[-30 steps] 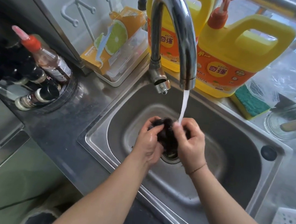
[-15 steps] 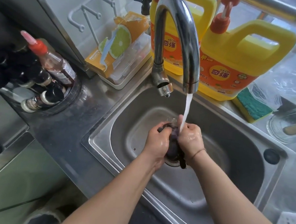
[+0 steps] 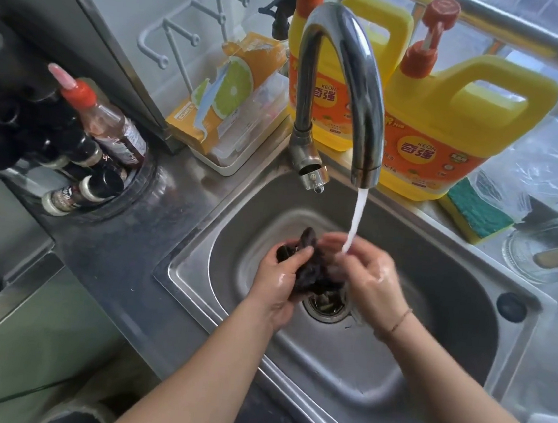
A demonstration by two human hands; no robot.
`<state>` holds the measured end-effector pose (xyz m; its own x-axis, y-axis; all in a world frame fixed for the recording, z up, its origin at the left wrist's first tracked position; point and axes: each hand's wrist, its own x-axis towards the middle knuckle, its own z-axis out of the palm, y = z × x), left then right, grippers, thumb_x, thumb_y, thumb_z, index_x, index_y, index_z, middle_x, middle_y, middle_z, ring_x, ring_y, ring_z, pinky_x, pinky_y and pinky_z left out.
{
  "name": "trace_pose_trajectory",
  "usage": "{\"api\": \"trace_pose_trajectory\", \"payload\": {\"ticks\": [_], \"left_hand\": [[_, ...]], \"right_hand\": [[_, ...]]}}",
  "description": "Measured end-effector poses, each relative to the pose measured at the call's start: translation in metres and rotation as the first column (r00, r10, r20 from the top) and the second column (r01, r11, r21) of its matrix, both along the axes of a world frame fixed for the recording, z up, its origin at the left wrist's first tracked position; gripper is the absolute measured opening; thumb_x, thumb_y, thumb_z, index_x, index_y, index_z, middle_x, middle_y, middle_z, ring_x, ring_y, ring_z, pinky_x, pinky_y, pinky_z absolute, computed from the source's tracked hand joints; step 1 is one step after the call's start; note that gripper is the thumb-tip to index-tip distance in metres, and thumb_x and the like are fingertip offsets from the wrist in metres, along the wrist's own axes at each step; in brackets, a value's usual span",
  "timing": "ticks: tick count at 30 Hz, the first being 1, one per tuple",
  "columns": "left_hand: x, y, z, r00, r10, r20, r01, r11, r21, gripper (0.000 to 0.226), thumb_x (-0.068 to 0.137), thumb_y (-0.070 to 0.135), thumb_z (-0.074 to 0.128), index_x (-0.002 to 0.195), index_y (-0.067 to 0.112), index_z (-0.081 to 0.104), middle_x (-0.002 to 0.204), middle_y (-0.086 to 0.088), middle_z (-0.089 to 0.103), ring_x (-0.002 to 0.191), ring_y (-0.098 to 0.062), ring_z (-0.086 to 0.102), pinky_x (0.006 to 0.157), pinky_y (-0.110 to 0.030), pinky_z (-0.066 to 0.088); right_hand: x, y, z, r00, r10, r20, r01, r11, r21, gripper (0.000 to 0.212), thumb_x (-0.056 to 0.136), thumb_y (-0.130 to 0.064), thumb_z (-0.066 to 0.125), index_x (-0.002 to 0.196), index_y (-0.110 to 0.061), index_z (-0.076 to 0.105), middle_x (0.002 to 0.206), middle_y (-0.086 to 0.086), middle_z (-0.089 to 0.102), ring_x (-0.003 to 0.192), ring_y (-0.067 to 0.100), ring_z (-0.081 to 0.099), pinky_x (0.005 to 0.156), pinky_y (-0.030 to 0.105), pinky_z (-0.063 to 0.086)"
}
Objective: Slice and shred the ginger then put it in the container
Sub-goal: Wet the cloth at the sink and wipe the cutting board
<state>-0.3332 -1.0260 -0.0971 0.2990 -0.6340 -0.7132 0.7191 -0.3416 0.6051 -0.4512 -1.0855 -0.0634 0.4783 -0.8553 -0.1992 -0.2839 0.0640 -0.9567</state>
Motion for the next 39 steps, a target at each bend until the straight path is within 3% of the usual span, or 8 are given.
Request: {"api": "trace_pose_trajectory", "payload": {"ticks": [3,7,11,16,29,32,35,39], "left_hand": [[0.003,0.001,0.004,1.000,0.010,-0.019,-0.010,1.000,0.003,0.018,0.093,0.001,0.063,0.099,0.018,0.062,0.090,-0.008,0.074,0.079,-0.023,0.071,0.068,-0.037,0.058],[0.003,0.004,0.012,0.999,0.000,-0.048,-0.001,1.000,-0.023,0.021,0.094,0.002,0.061,0.114,0.011,0.063,0.112,-0.020,0.072,0.096,-0.033,0.069,0.084,-0.048,0.056],[0.003,0.006,0.016,0.998,-0.005,-0.055,0.003,0.999,-0.035,0.029,0.095,0.004,0.062,0.124,0.006,0.061,0.114,-0.020,0.072,0.097,-0.033,0.069,0.087,-0.052,0.056],[0.004,0.007,0.019,0.998,-0.032,-0.047,0.028,0.997,-0.075,0.025,0.096,0.004,0.061,0.120,0.010,0.062,0.102,-0.013,0.072,0.088,-0.028,0.070,0.075,-0.042,0.060],[-0.006,0.016,0.031,0.997,-0.073,-0.027,0.070,0.992,-0.101,0.018,0.097,0.005,0.059,0.113,0.014,0.062,0.106,-0.012,0.071,0.094,-0.026,0.069,0.078,-0.040,0.059],[-0.011,0.019,0.034,0.998,-0.060,-0.017,0.058,0.992,-0.109,0.016,0.098,0.005,0.058,0.110,0.015,0.062,0.104,-0.010,0.071,0.093,-0.025,0.069,0.082,-0.041,0.058],[-0.018,0.023,0.033,0.999,-0.041,-0.013,0.039,0.993,-0.114,0.020,0.101,0.007,0.055,0.117,0.018,0.059,0.102,-0.007,0.071,0.089,-0.022,0.069,0.075,-0.038,0.059],[-0.024,0.021,0.029,0.997,0.067,-0.047,-0.073,0.987,-0.142,0.022,0.107,0.017,0.045,0.126,0.027,0.051,0.119,-0.010,0.067,0.101,-0.028,0.068,0.081,-0.044,0.056]], "right_hand": [[0.002,-0.045,0.019,0.982,-0.039,-0.185,-0.021,0.950,-0.312,0.025,0.086,-0.004,0.060,0.098,-0.025,0.069,0.088,-0.010,0.070,0.081,-0.001,0.067,0.074,0.015,0.053],[0.029,-0.081,0.039,0.919,0.262,-0.295,-0.349,0.889,-0.296,0.018,0.087,-0.022,0.068,0.101,-0.014,0.074,0.092,-0.010,0.068,0.072,-0.019,0.058,0.068,-0.001,0.042],[0.050,-0.098,0.031,0.885,0.352,-0.304,-0.436,0.855,-0.282,0.031,0.083,-0.040,0.069,0.094,-0.012,0.077,0.085,0.005,0.074,0.079,0.021,0.068,0.075,0.040,0.057],[0.060,-0.108,0.023,0.920,0.340,-0.193,-0.378,0.899,-0.219,0.049,0.073,-0.055,0.067,0.088,-0.009,0.076,0.079,0.006,0.073,0.074,0.019,0.066,0.070,0.034,0.053],[0.091,-0.106,0.039,0.972,0.192,-0.132,-0.207,0.972,-0.112,0.035,0.089,-0.030,0.066,0.086,0.005,0.070,0.075,0.012,0.074,0.067,0.018,0.073,0.069,0.037,0.061],[0.086,-0.102,0.041,0.963,0.188,-0.191,-0.222,0.959,-0.175,0.035,0.089,-0.035,0.066,0.089,-0.001,0.070,0.070,0.006,0.072,0.059,0.007,0.069,0.056,0.020,0.056],[0.061,-0.096,0.037,0.970,0.142,-0.199,-0.179,0.967,-0.180,0.028,0.086,-0.040,0.066,0.079,-0.014,0.071,0.073,0.002,0.072,0.070,0.016,0.069,0.063,0.030,0.056],[0.012,-0.047,0.020,0.981,0.067,-0.182,-0.054,0.996,0.076,0.036,0.093,-0.046,0.053,0.085,-0.017,0.073,0.080,-0.004,0.072,0.074,0.013,0.068,0.066,0.031,0.056]]}}
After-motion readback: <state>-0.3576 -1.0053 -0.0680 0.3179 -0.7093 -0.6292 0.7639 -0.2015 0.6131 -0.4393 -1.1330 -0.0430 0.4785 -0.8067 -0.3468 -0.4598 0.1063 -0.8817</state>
